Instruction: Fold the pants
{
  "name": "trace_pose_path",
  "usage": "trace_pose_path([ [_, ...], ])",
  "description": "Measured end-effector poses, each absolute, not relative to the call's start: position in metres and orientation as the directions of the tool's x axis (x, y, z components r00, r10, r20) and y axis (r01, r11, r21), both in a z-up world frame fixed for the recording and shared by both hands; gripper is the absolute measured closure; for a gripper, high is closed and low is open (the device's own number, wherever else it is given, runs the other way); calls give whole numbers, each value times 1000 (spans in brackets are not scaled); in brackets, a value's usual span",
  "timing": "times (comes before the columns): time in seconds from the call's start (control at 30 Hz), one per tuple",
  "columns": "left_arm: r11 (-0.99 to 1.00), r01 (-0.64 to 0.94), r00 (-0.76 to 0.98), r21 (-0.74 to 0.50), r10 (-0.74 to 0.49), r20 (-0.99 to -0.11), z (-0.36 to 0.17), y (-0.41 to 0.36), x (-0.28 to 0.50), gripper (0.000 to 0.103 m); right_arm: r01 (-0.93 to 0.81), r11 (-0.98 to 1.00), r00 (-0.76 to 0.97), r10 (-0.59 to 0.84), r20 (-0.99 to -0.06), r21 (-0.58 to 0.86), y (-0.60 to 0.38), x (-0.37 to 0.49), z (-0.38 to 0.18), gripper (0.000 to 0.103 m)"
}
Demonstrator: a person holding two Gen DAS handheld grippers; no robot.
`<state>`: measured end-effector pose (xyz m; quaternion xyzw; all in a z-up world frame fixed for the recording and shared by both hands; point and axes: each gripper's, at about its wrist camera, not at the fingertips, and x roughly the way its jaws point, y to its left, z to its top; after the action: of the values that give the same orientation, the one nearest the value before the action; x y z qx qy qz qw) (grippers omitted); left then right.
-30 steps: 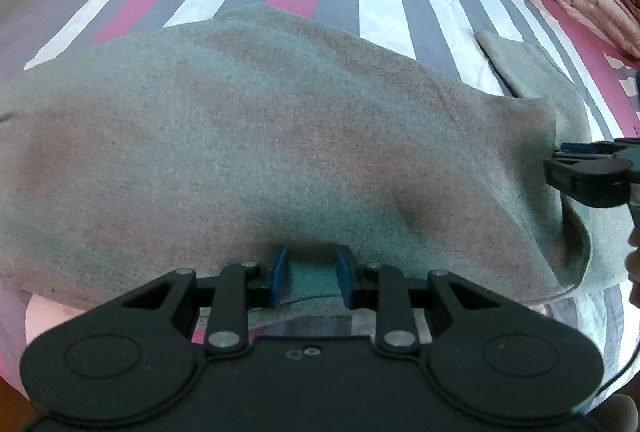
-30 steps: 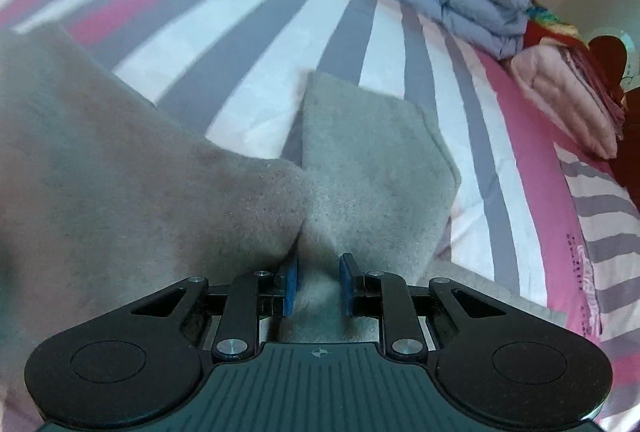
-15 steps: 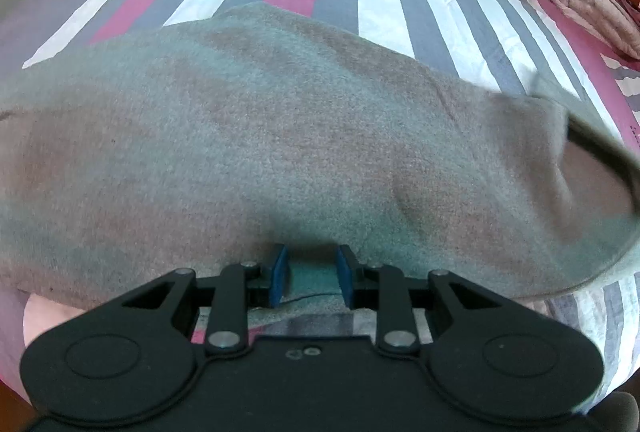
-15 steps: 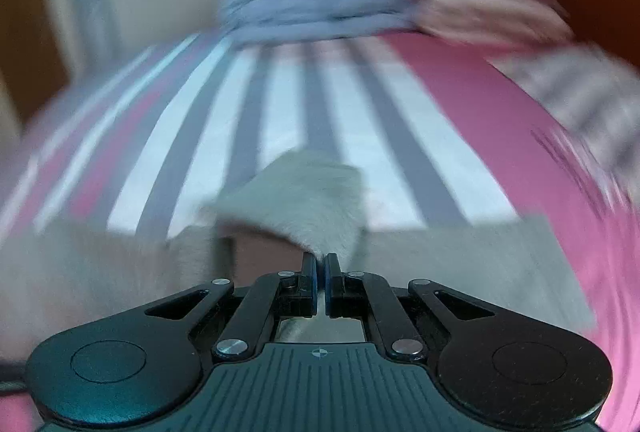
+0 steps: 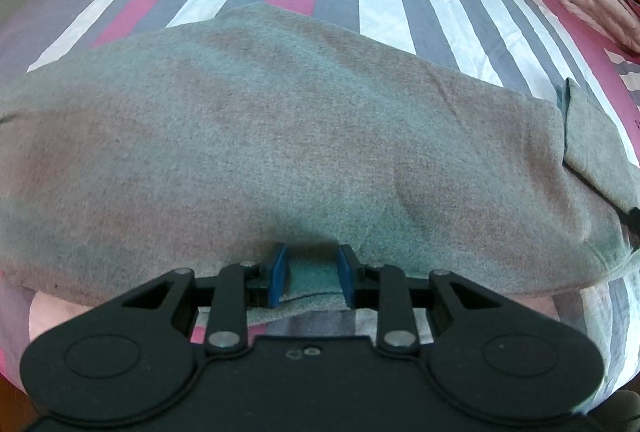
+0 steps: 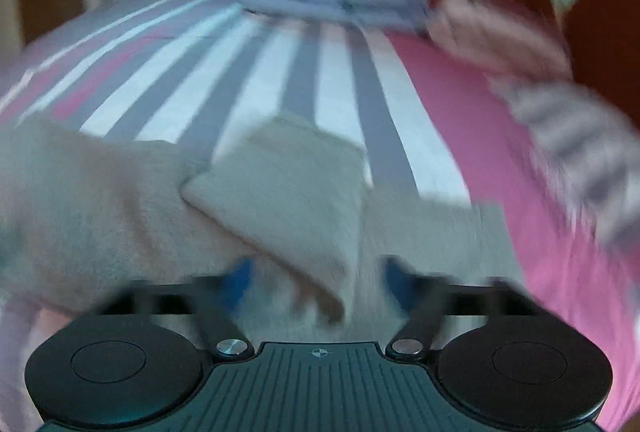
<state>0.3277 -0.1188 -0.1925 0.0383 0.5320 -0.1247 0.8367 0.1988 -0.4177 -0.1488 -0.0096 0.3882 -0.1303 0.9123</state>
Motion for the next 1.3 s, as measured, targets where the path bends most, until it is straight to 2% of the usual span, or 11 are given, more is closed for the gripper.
trace_pose_path([
  [0.2, 967, 247, 401, -63, -162, -902, -193, -120, 327, 84, 79, 928, 659, -322, -679, -364, -386, 226, -184, 26],
  [0.37, 968, 243, 402, -60, -157, -902, -193, -120, 328, 84, -112, 769, 738, -360, -571, -629, -347, 248, -228, 26],
  [0.4, 969, 241, 402, -59, -155, -902, -193, -120, 328, 84, -136, 744, 743, -359, -564, -654, -344, 252, -237, 36],
  [0.43, 969, 240, 402, -59, -155, -903, -193, -120, 328, 83, -162, 728, 740, -357, -570, -667, -341, 257, -246, 64],
  [0.47, 969, 240, 402, -59, -155, -902, -193, -121, 328, 83, -184, 730, 727, -350, -591, -658, -341, 262, -252, 79],
  [0.5, 969, 239, 403, -60, -155, -902, -193, -120, 327, 83, -174, 761, 724, -331, -605, -625, -343, 264, -250, 99],
  [0.57, 969, 242, 403, -56, -153, -902, -194, -121, 327, 83, -85, 863, 737, -282, -614, -499, -357, 265, -236, 99],
  [0.67, 968, 243, 404, -54, -152, -902, -193, -121, 327, 83, 101, 975, 740, -207, -640, -198, -400, 260, -204, 99],
  [0.9, 969, 244, 411, -45, -145, -900, -194, -122, 325, 82, 482, 834, 766, -253, -591, 267, -537, 184, -153, 99],
  [1.1, 970, 241, 415, -25, -126, -901, -192, -123, 324, 76, 677, 601, 665, -252, -703, 425, -607, 122, -208, 99],
  [1.3, 974, 228, 424, 10, -90, -901, -193, -126, 323, 67, 619, 463, 756, -132, -641, 635, -626, 109, -224, 98],
])
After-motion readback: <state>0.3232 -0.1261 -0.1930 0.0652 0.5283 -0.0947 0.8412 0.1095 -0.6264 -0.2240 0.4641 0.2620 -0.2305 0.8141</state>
